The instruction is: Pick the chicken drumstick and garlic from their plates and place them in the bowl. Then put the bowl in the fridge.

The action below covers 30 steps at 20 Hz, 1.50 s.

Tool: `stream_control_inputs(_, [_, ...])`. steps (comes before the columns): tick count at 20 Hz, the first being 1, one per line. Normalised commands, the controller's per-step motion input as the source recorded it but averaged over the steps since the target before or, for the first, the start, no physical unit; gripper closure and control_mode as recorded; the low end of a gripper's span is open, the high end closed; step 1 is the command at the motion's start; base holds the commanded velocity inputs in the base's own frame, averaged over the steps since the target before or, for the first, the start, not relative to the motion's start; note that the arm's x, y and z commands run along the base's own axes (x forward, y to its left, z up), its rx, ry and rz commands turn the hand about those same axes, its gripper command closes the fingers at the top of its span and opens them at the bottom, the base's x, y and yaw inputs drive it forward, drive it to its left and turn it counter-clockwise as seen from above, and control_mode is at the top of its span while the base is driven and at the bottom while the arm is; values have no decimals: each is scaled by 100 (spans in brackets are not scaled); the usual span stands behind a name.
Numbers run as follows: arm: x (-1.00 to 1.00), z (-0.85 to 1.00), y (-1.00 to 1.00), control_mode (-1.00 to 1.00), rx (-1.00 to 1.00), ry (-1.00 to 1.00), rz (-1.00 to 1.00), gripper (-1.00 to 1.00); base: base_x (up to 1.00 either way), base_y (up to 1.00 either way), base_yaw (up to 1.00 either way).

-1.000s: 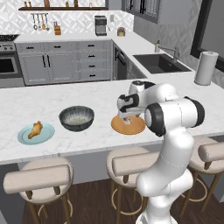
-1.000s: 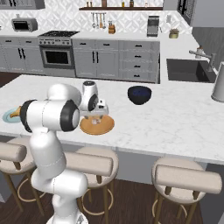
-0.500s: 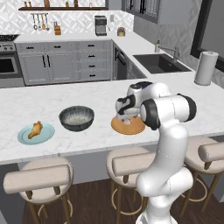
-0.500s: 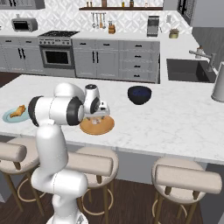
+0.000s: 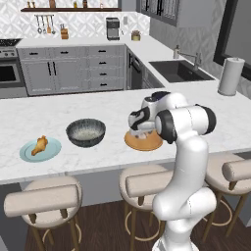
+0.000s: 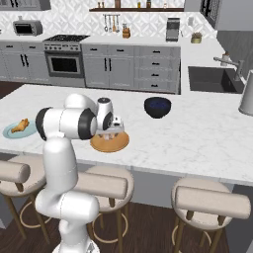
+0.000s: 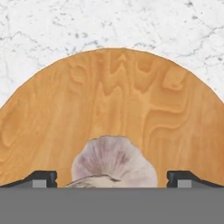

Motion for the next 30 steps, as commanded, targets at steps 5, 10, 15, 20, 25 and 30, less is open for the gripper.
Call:
stream_control_inputs(5, [3, -18, 0, -100, 1, 1, 2, 100, 0, 0, 0])
stream_control_inputs(10, [0, -21, 2, -100, 3, 4, 0, 100, 0, 0, 0])
stream_control_inputs(15, [-7, 39, 31, -100, -2, -10, 0, 100, 0, 0, 0])
stream_control_inputs(20, [-5, 95, 74, -100, -2, -24, 0, 100, 0, 0, 0])
stream_control_inputs(25, [-7, 76, 78, -100, 12, -5, 0, 100, 0, 0, 0])
stream_control_inputs(30, [-2, 32, 94, -100, 12, 1, 1, 100, 0, 0, 0])
